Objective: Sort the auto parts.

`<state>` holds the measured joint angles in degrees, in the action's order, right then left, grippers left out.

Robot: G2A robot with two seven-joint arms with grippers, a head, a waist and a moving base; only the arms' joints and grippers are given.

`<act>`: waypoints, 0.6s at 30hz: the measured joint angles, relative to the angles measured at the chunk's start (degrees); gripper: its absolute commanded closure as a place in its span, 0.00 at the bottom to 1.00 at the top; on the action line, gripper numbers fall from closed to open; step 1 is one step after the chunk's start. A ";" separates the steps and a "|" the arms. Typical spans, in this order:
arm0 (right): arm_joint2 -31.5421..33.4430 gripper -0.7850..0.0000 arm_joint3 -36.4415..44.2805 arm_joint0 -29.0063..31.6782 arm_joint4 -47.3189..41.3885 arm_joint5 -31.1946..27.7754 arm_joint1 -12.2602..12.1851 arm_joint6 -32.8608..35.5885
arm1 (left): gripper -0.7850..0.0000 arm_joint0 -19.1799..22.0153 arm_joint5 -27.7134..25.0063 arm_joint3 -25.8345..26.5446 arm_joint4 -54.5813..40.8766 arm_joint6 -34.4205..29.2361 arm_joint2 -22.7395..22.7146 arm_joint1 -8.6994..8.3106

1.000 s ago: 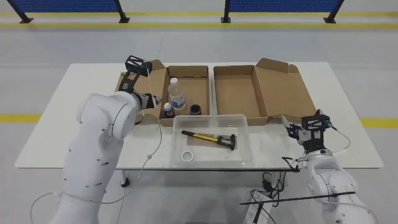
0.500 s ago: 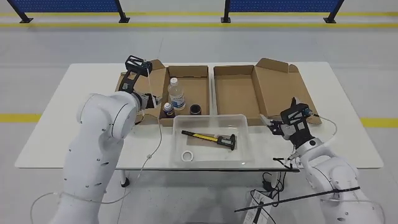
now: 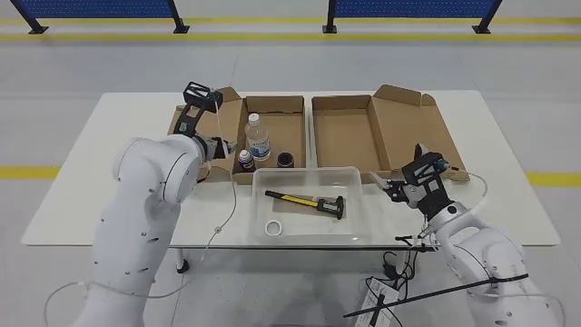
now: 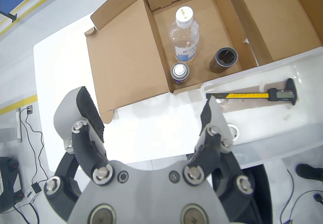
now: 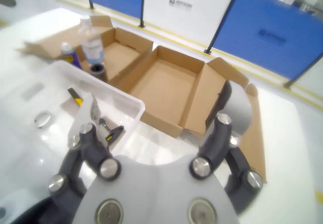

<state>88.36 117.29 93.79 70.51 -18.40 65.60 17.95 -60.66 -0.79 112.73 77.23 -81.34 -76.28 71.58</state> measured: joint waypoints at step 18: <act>-19.82 0.00 2.03 -11.16 -17.50 -6.60 0.52 33.24 | 0.00 -7.25 -10.45 7.15 -3.72 1.95 -10.43 -1.97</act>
<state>68.54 119.32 82.63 53.01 -25.00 66.12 51.20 -67.91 -11.24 119.88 73.51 -79.40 -86.71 69.61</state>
